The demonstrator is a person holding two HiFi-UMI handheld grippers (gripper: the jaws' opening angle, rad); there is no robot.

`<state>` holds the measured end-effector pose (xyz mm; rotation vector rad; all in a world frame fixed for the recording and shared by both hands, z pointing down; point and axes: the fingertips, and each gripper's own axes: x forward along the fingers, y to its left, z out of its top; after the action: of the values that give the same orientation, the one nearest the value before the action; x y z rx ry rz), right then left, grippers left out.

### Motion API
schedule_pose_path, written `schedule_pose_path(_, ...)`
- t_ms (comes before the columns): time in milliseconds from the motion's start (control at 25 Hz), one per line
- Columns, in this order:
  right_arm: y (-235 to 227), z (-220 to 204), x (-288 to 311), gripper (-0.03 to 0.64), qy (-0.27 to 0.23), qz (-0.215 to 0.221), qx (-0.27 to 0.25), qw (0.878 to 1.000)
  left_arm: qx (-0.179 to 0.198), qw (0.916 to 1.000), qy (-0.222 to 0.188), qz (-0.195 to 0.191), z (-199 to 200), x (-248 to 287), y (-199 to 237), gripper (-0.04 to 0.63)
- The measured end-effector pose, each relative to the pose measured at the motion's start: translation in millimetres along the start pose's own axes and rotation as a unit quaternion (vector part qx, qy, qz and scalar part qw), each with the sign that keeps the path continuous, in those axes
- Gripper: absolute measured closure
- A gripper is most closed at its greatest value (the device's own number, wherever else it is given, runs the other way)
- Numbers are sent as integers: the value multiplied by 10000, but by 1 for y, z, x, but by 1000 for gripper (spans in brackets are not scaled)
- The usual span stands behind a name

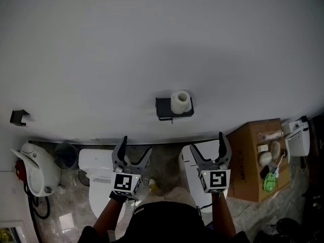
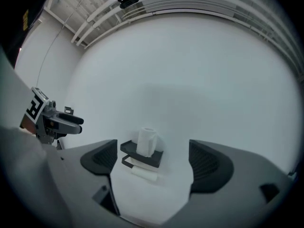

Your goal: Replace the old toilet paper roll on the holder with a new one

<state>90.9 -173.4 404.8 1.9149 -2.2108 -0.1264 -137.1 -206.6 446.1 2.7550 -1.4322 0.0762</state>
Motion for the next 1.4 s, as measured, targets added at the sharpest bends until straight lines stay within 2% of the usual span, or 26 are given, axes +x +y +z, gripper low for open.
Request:
schedule_pose_path(200, 4, -17, 23, 146, 133, 108, -242, 9996, -87, 9999, -33, -68, -3, 28, 0, 189)
schedule_pose_path(360, 24, -34, 35, 158, 246, 377, -949, 9945, -34, 10000, 15, -92, -9, 28, -5, 189)
schedule_pose_path(600, 58, -70, 67, 170, 529, 709, -1770, 9802, -227, 9997, -5, -1, -24, 32, 8, 189)
schedule_pose_path(680, 67, -86, 77, 175, 633, 759, -2383, 9662, -292, 9996, 64, 11, -32, 29, 9, 189)
schedule_pose_path(720, 70, -96, 83, 181, 692, 731, -2874, 9525, -311, 9995, 87, 7, -36, 28, 10, 189)
schedule_pose_path(800, 75, -116, 96, 206, 780, 630, -3941, 9136, -325, 9994, 134, -17, -41, 26, 10, 189)
schedule_pose_path(840, 76, -126, 102, 218, 817, 608, -4328, 8957, -340, 9993, 165, -33, -43, 24, 8, 189)
schedule_pose_path(920, 80, -141, 113, 229, 894, 629, -4767, 8723, -356, 9991, 220, -51, -48, 20, 5, 189)
schedule_pose_path(1000, 82, -151, 127, 229, 948, 669, -4951, 8611, -308, 9992, 266, -47, -50, 17, 6, 189)
schedule_pose_path(1240, 83, -174, 161, 264, 1198, 741, -5216, 8415, -188, 9994, 290, -94, -48, 17, 0, 189)
schedule_pose_path(1360, 81, -177, 173, 298, 1207, 649, -5323, 8354, -150, 9995, 255, -63, -49, 16, -2, 189)
schedule_pose_path(1400, 81, -174, 175, 341, 1166, 588, -5388, 8322, -181, 9996, 215, -69, -46, 17, -3, 189)
